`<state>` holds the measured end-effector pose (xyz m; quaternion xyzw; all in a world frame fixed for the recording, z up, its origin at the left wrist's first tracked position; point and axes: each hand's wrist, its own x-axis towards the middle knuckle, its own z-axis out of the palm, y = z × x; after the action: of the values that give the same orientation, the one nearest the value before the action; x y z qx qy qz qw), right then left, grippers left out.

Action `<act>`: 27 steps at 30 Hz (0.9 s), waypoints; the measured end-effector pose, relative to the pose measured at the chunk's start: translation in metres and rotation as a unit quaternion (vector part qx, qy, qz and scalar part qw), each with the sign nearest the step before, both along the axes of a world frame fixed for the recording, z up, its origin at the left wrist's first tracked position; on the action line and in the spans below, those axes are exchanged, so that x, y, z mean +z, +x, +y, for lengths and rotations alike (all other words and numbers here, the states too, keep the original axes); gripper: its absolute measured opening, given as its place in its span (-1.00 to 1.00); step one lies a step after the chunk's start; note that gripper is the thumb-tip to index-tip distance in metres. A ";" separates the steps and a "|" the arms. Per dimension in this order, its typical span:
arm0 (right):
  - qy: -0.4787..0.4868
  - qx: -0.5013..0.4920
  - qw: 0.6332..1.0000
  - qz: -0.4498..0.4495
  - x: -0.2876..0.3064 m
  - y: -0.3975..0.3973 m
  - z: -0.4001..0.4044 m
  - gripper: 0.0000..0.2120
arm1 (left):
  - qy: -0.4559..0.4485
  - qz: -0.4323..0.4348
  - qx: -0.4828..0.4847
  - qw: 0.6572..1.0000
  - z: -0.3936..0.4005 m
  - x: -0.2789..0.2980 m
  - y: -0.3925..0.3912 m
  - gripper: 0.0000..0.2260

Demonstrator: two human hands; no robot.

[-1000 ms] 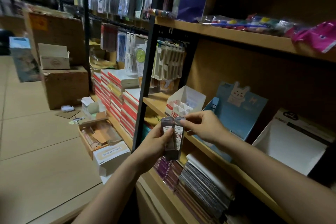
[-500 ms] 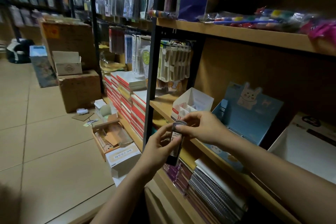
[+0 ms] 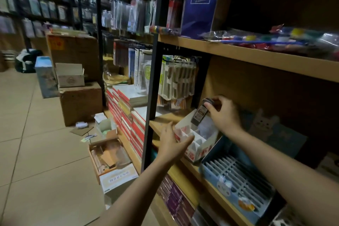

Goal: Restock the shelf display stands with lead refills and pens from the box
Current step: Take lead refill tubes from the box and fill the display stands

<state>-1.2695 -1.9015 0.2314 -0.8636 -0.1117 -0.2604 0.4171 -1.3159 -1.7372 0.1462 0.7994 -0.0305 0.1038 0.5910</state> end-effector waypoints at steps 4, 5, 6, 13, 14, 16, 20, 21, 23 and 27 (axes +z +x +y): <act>-0.055 -0.023 0.998 -0.008 -0.010 0.018 0.003 -0.94 | -0.048 0.006 -0.027 0.998 -0.008 -0.009 0.011 -0.18; -0.066 -0.027 0.997 -0.005 -0.012 0.021 0.004 -0.96 | -0.057 0.005 -0.029 0.998 -0.009 -0.013 0.012 -0.19; -0.073 -0.029 0.997 0.004 -0.014 0.023 0.005 -0.96 | -0.067 0.003 -0.028 0.997 -0.010 -0.015 0.012 -0.20; -0.175 -0.042 0.982 0.054 -0.008 0.029 0.006 -0.87 | -0.116 0.001 -0.027 0.993 -0.009 -0.019 0.011 -0.19; -0.189 -0.051 0.979 0.051 -0.007 0.029 0.007 -0.84 | -0.119 0.004 -0.028 0.993 -0.009 -0.018 0.010 -0.20; -0.219 -0.066 0.972 0.044 -0.006 0.031 0.008 -0.79 | -0.122 0.010 -0.027 0.992 -0.009 -0.018 0.011 -0.20; -0.277 -0.068 0.958 0.038 -0.013 0.027 0.011 -0.85 | -0.121 0.019 -0.022 0.992 -0.010 -0.017 0.010 -0.20; -0.292 -0.070 0.954 0.026 -0.016 0.026 0.012 -0.86 | -0.116 0.019 -0.021 0.993 -0.010 -0.017 0.009 -0.19; -0.316 -0.074 0.946 -0.004 -0.020 0.026 0.013 -0.85 | -0.112 0.020 -0.018 0.993 -0.010 -0.015 0.008 -0.19; -0.359 -0.107 0.926 -0.052 -0.023 0.027 0.014 -0.82 | -0.110 0.023 -0.017 0.993 -0.009 -0.014 0.008 -0.20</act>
<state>-1.2423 -1.8874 0.2084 -0.9476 -0.1257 -0.2905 0.0423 -1.3079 -1.7463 0.1320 0.7308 -0.0190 0.0782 0.6778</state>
